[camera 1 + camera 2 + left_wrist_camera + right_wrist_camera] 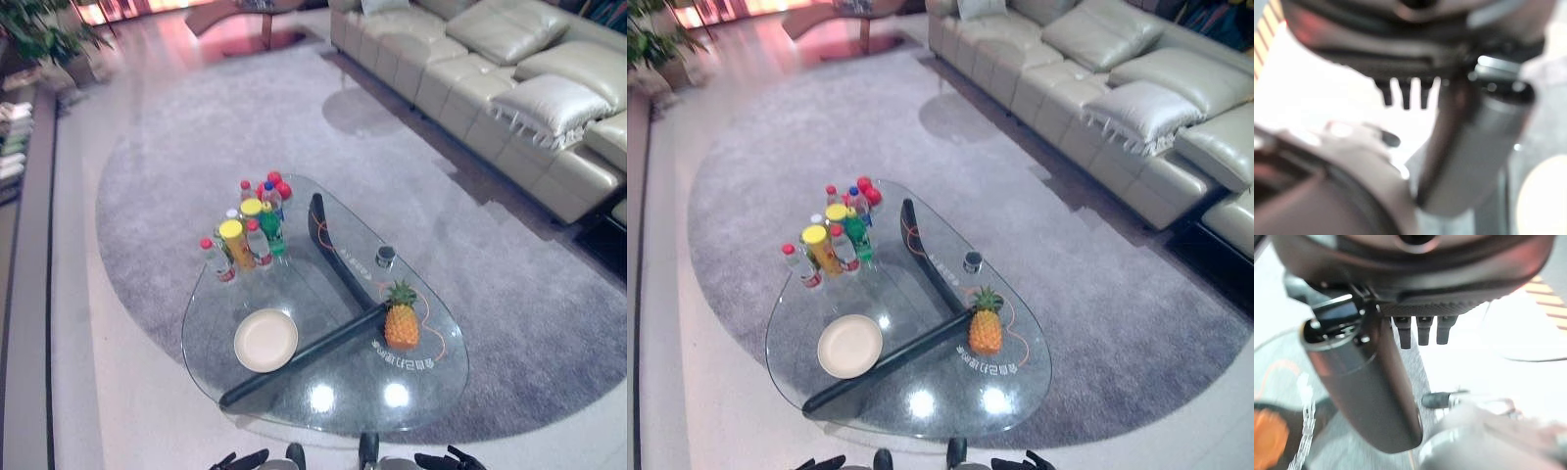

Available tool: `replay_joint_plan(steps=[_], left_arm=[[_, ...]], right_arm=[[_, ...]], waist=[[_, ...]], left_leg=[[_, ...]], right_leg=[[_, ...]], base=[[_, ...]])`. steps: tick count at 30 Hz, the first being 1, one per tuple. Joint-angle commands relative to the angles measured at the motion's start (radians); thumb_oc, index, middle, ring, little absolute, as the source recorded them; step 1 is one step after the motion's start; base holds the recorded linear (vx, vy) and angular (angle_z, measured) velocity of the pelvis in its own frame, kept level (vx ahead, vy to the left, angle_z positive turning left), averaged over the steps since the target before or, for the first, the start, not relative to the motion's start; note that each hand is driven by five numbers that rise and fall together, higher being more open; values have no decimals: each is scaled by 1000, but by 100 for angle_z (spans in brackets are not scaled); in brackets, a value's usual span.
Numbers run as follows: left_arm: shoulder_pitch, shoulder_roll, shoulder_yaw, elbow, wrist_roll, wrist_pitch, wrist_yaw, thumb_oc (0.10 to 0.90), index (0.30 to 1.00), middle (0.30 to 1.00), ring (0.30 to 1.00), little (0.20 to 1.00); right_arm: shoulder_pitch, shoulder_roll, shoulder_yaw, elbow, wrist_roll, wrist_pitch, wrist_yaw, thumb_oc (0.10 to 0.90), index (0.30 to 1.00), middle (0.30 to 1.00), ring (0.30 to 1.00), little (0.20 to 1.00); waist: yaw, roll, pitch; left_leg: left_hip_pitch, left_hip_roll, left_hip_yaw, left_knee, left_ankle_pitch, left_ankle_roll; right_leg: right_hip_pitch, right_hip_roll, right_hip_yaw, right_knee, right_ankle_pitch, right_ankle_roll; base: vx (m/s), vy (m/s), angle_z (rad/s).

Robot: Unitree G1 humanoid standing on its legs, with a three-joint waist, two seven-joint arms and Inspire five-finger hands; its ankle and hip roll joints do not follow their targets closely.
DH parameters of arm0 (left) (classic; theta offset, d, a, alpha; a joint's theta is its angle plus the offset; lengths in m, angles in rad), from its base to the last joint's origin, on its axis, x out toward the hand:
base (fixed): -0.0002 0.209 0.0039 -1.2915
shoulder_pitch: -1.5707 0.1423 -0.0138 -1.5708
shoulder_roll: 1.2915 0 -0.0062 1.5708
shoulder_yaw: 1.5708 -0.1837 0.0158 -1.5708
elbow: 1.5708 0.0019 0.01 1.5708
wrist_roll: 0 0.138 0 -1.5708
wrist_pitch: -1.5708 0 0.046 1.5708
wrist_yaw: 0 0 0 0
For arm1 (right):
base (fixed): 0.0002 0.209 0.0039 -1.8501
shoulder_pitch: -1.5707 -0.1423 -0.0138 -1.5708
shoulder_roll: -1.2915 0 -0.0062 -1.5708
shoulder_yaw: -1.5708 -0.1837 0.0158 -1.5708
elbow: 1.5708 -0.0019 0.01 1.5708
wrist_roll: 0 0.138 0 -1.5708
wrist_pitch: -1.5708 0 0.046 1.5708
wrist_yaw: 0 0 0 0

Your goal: Pick up the fruit to the plate

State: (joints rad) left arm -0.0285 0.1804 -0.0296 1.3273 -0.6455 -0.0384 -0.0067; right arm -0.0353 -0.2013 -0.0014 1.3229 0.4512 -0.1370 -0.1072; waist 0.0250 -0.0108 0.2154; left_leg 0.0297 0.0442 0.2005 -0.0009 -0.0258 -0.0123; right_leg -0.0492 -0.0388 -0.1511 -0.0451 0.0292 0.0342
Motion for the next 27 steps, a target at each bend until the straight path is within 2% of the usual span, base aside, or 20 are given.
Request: replay_joint_plan(steps=[1,5,12,15,20,27], left_arm=[[-46,2,-12,33,-22,-42,21,800,900,900,900,900],[-52,17,-23,19,-30,-49,21,800,900,900,900,900],[-20,59,-39,-38,-70,-57,4,800,900,900,900,900],[-7,80,-33,-64,-87,-56,-11,800,900,900,900,900],[-11,96,-33,-91,-103,-51,-21,800,900,900,900,900],[-25,96,-45,-169,-127,-38,1,800,900,900,900,900]], right_arm=[[-75,-41,-30,-53,123,-112,-56,800,900,900,900,900],[-97,-55,-36,-118,146,-172,-81,800,900,900,900,900],[-108,-107,-22,-429,93,-224,-211,800,900,900,900,900],[-118,-144,-18,-587,72,-213,-241,800,900,900,900,900],[-137,-183,-21,-740,49,-204,-264,800,900,900,900,900],[-256,-247,-41,-916,-15,-181,-338,800,900,900,900,900]], waist=[[11,-41,58],[19,-52,94],[23,-65,155],[20,-73,183],[16,-75,215],[25,-58,281]], left_leg=[[-69,-49,-60,39,11,-1],[-118,-50,-66,77,11,1],[-188,-56,-79,138,2,10],[-231,-60,-76,175,-3,16],[-294,-62,-74,239,-13,18],[-384,-64,-63,342,-49,31]], right_leg=[[-10,-40,-26,76,30,43],[-50,-36,-30,106,28,39],[-104,-27,-36,150,24,32],[-142,-26,-37,177,22,32],[-192,-26,-39,219,16,30],[-278,-33,-48,304,-4,23]], base=[[-48,-54,-5],[-49,-63,-1],[-14,-35,2],[-45,3,2],[-36,12,-1],[-42,47,0]])
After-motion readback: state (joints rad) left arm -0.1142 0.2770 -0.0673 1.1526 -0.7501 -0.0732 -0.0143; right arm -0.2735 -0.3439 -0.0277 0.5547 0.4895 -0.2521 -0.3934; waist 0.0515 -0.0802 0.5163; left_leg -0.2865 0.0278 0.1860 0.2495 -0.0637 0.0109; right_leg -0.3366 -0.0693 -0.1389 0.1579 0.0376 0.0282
